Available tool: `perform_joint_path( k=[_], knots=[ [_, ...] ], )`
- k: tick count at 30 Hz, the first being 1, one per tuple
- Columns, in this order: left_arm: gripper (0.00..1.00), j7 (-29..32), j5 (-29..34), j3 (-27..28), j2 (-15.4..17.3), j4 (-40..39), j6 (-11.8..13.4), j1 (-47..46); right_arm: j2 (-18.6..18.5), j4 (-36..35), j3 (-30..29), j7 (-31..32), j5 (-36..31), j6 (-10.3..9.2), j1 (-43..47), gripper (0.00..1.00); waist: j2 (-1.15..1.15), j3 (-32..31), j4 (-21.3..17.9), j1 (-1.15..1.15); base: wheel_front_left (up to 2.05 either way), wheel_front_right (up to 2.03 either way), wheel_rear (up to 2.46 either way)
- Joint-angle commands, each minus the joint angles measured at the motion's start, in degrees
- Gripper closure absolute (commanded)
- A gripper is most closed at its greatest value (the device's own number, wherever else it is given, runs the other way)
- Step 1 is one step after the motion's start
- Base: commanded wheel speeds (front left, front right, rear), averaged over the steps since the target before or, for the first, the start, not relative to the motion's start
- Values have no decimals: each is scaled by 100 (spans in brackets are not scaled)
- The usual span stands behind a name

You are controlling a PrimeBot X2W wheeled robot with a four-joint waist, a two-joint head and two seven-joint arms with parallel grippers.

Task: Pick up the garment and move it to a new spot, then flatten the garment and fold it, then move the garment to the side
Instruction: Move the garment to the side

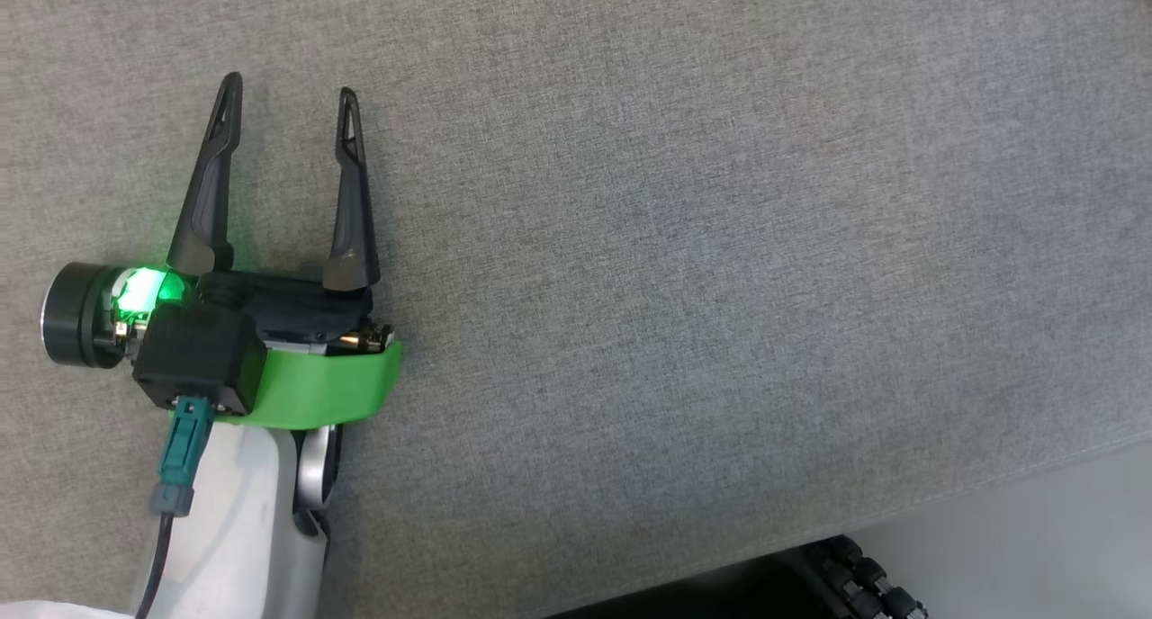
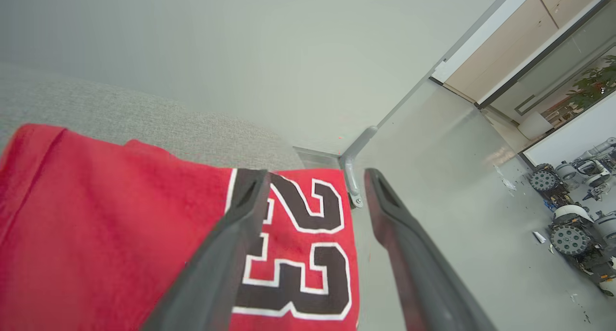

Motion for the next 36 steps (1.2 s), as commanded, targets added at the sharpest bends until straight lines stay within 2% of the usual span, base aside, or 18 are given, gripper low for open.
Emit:
perform_joint_path(
  k=[1,9,22,30,36],
  knots=[
    [0,25,-44,11,-3,160,21,40,8,-64,-48,0,-70,-14,29,0,0,-169,70,0,0,0,0],
    [0,16,-258,143,-87,233,76,363,325,-890,-447,0,-425,-14,620,0,0,-979,219,0,0,0,0],
    [0,14,-539,593,-194,428,64,1207,1402,-2591,-1003,0,-637,-13,2516,0,0,-2276,473,0,0,0,0],
    [0,14,-607,795,-220,546,-7,1570,2051,-3343,-1069,0,-653,-13,3719,0,0,-2821,548,0,0,0,0],
    [0,14,-646,868,-238,721,-59,1721,2323,-3594,-970,0,-481,-13,4460,0,0,-3142,610,0,0,0,0]
  ],
)
